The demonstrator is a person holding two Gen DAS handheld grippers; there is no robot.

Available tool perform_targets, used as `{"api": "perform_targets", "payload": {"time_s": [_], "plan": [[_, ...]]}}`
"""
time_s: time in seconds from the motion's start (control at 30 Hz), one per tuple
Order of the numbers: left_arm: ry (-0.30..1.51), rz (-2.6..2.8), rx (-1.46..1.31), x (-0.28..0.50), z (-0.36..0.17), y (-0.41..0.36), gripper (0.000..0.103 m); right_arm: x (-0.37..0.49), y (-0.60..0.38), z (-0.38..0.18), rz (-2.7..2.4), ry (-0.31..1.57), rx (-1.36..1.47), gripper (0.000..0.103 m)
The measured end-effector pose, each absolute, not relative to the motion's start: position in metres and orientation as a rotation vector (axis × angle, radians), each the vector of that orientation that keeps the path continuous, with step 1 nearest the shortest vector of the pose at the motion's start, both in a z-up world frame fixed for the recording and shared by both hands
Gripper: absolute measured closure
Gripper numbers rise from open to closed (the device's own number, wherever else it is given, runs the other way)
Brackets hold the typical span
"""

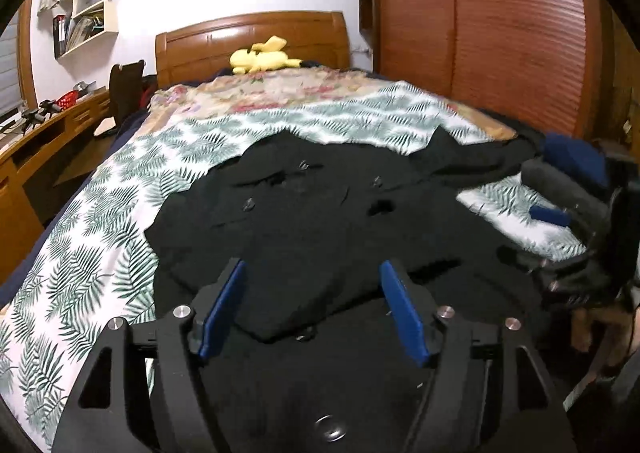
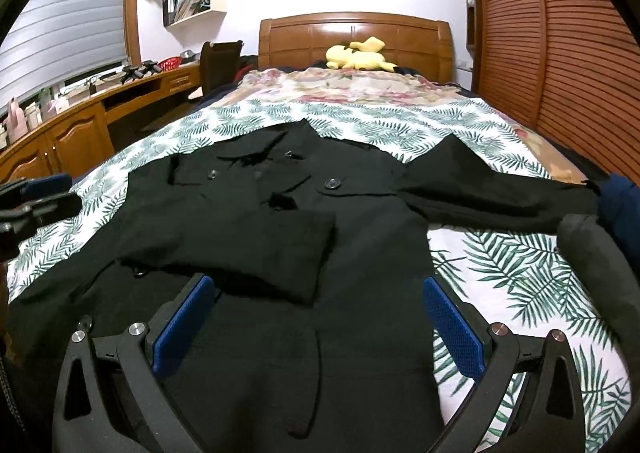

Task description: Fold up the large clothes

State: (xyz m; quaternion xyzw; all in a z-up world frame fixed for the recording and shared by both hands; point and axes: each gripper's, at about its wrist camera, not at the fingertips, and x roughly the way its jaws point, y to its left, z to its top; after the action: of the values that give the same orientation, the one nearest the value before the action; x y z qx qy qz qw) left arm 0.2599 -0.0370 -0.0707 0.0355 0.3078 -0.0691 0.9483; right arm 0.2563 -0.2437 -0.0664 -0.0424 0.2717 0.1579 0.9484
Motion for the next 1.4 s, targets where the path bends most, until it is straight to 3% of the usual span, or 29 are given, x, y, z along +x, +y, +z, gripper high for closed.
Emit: {"api": "perform_targets", "payload": {"time_s": [0.2,0.47,0.73,0.83,0.93,1.0,1.07,1.1,1.2,1.4], "plan": [[0.596,-0.137,0.053,0.245,-0.071,-0.023,0.032,0.272,-0.238,-0.064,0.343,0.578,-0.061,0.001],[0.594,-0.150,0.037,0.228,-0.074,-0.007,0.032,0.305,-0.230,-0.075,0.386,0.641,-0.022,0.011],[0.598,-0.130,0.011,0.215,-0.077,0.018,0.032,0.340,-0.224,-0.095,0.375,0.732,0.011,0.012],[0.599,-0.123,0.011,0.212,-0.078,0.026,0.032,0.352,-0.225,-0.106,0.372,0.792,0.021,0.016],[0.604,-0.118,0.005,0.211,-0.080,0.033,0.032,0.356,-0.225,-0.111,0.387,0.815,0.020,0.028],[0.609,-0.113,0.002,0.211,-0.082,0.036,0.033,0.358,-0.225,-0.110,0.399,0.817,0.018,0.042],[0.615,-0.103,0.004,0.212,-0.083,0.037,0.033,0.355,-0.223,-0.106,0.416,0.799,0.020,0.079],[0.619,-0.101,0.004,0.213,-0.084,0.038,0.032,0.352,-0.224,-0.103,0.429,0.784,0.026,0.087],[0.624,-0.105,0.001,0.214,-0.085,0.037,0.032,0.341,-0.225,-0.094,0.483,0.721,0.040,0.096],[0.624,-0.118,0.005,0.217,-0.085,0.030,0.032,0.305,-0.239,-0.072,0.531,0.588,0.022,0.098]]}}
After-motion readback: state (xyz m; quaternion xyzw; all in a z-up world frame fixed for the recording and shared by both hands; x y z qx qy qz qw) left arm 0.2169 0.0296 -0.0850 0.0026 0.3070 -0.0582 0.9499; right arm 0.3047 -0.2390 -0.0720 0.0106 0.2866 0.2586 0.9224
